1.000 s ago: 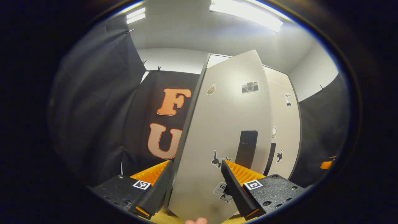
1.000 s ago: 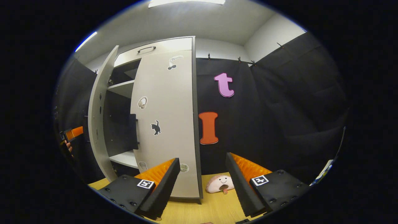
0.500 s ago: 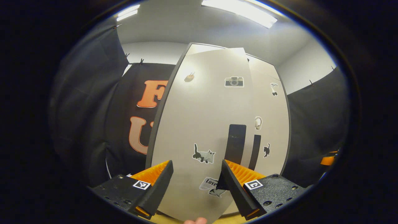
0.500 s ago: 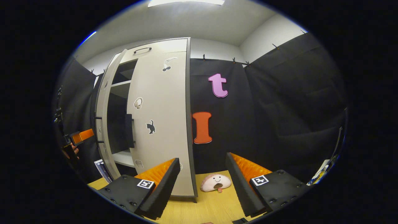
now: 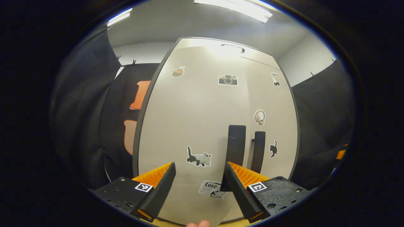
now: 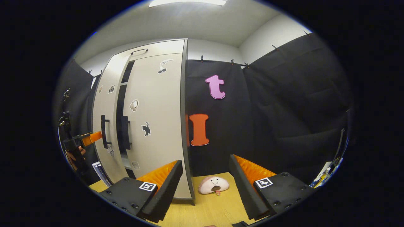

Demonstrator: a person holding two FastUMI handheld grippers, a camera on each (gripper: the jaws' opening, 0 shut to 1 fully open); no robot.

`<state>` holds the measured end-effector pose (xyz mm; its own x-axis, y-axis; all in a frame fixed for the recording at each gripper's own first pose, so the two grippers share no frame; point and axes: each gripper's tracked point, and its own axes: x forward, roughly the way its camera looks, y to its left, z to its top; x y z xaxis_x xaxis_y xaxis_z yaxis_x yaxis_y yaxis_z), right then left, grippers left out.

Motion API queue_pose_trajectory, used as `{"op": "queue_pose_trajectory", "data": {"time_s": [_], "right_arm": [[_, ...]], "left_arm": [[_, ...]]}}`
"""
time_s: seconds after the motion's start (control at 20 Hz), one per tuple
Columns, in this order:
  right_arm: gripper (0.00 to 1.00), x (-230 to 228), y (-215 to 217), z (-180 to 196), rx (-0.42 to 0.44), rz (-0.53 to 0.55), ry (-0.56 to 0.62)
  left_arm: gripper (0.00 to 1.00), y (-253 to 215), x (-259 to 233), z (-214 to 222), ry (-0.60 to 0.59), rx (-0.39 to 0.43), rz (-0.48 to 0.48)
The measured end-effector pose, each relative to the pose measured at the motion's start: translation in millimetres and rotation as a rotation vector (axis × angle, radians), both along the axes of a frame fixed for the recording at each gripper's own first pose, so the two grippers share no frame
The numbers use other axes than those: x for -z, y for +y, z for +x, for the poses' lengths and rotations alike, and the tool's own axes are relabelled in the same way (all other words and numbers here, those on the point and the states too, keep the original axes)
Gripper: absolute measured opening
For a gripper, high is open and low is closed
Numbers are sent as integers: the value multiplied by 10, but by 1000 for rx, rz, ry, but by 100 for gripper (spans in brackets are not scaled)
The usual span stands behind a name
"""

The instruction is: Grasp the bottle in the cabinet with the left hand and place it on the coaster, then close the right door with the right hand and the left door with the left hand.

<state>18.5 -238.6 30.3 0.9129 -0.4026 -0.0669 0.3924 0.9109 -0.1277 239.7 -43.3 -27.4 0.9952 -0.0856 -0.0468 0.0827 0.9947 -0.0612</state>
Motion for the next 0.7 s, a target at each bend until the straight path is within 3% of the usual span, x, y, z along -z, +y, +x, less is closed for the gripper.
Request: {"op": "queue_pose_trajectory", "data": {"time_s": [0.3, 0.7], "right_arm": [[97, -18, 44, 10, -8, 5, -2], [97, 28, 413, 66, -90, 17, 18]], "left_arm": [[94, -64, 94, 116, 12, 6, -57], [95, -57, 76, 10, 35, 35, -74]]}}
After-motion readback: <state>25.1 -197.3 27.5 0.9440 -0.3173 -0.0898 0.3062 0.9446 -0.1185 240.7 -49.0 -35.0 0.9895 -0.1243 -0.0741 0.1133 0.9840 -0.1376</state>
